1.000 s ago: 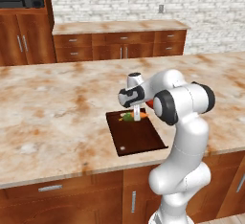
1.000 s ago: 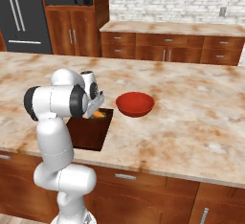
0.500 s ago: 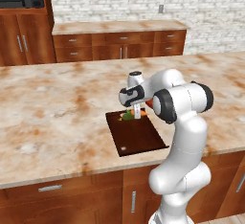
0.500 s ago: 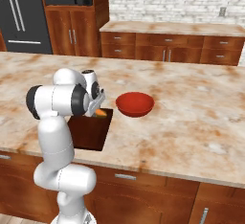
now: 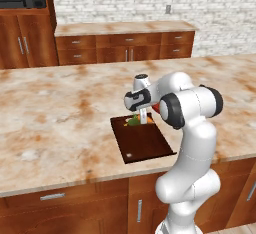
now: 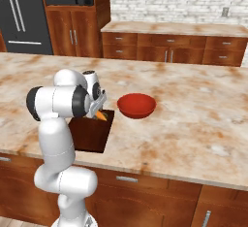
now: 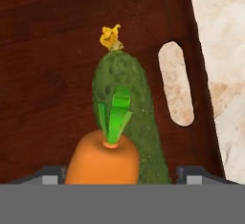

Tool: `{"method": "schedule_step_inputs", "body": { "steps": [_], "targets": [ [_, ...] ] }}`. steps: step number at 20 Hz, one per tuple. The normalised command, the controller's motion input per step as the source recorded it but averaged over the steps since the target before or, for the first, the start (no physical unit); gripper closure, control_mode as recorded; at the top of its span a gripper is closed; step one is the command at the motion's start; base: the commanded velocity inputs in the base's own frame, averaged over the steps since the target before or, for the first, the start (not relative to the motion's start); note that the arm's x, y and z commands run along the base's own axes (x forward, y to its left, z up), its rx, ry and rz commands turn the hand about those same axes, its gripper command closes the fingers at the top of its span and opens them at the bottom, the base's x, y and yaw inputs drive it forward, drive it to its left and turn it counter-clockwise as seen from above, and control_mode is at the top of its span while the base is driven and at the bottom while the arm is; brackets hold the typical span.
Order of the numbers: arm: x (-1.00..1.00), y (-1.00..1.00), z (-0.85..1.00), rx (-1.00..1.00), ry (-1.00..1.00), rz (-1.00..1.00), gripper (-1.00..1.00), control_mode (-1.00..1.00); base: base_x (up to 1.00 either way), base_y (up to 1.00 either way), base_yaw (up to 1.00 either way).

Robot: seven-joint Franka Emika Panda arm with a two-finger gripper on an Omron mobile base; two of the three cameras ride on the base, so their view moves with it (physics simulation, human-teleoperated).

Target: Place the two vegetables and bowl onto the tray for setting up a vegetable dip station.

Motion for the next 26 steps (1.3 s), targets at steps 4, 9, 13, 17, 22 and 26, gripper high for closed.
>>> {"method": "schedule_step_inputs", "body": {
  "steps": [4,9,13,17,22,26],
  "targets": [
    [-0.02,0.0,0.0,0.0,-0.02,0.0,-1.0,-1.0,0.0,0.0,0.0],
    [0.0,0.0,0.15,0.0,-0.02,0.0,-1.0,-1.0,0.0,0.0,0.0],
    [-0.11,-0.02,0.38,0.0,-0.01,0.0,-1.0,-1.0,0.0,0.0,0.0],
    [-0.17,-0.05,0.41,0.0,0.0,0.0,-1.0,-1.0,0.0,0.0,0.0],
    [-0.25,-0.14,0.42,0.0,0.0,-0.01,-1.0,-1.0,0.0,0.0,0.0],
    [-0.31,-0.32,0.31,0.0,0.0,-0.04,-1.0,-1.0,0.0,0.0,0.0]
  ]
}}
